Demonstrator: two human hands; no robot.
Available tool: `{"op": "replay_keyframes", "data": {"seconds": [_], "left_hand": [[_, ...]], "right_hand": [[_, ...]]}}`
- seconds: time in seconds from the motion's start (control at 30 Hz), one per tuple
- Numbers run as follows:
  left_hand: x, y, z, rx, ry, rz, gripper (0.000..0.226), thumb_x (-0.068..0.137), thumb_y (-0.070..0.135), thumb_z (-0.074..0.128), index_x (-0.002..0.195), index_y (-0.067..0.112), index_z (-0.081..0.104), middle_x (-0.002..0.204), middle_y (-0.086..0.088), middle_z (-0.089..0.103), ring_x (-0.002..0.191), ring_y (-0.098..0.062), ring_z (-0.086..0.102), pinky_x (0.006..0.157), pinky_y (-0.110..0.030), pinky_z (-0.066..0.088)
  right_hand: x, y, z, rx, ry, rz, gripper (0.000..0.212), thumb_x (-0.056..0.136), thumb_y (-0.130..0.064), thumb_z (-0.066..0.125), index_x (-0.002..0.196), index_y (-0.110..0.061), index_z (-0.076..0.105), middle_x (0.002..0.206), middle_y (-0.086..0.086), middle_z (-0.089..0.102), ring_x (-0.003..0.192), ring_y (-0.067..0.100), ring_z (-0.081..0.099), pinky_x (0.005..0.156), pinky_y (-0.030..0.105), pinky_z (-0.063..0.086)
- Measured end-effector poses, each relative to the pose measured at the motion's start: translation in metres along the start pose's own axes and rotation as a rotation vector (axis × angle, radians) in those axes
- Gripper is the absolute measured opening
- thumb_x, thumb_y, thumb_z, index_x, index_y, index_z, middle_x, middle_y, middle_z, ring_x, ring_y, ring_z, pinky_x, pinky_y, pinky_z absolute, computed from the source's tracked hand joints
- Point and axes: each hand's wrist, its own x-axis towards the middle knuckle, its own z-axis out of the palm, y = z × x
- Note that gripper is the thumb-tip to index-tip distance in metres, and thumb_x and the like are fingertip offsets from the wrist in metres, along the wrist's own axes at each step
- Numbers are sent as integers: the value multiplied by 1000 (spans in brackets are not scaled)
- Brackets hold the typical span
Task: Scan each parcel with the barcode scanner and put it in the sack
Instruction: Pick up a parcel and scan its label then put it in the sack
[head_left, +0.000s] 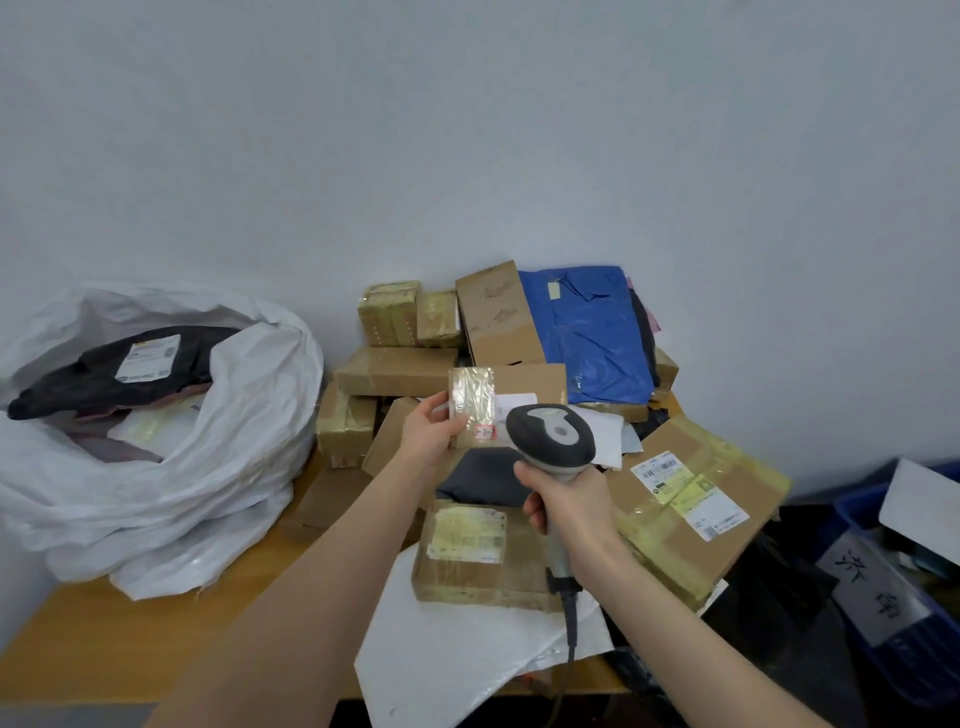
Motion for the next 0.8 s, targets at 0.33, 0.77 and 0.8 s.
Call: {"op": "replay_keyframes", "data": {"seconds": [0.33, 0.77, 0.8], "left_hand": [[5, 2, -12, 44, 53, 49, 57, 88, -3, 63, 140, 7, 43, 125, -15, 62, 109, -28, 63, 95, -43, 52], [2, 9, -12, 42, 70, 41, 56, 90, -1, 62, 142, 9, 42, 130, -14, 59, 113, -28, 61, 96, -44, 51], [2, 10, -12, 43, 73, 40, 56, 90, 0, 61, 141, 9, 42, 129, -14, 59, 113, -28, 61, 95, -43, 52]], "right_hand": [[-6, -3, -2, -94, -24, 15, 27, 83, -16, 71, 60, -8, 61, 45, 3, 57, 38, 11, 48, 47, 25, 40], [-16, -8, 3, -16, -51, 54, 19, 82, -13, 71, 67, -5, 61, 44, 2, 55, 35, 11, 45, 42, 25, 38], [-17, -9, 2, -13, -55, 55, 18, 82, -13, 71, 68, -5, 62, 44, 2, 54, 35, 11, 45, 41, 25, 38]]}}
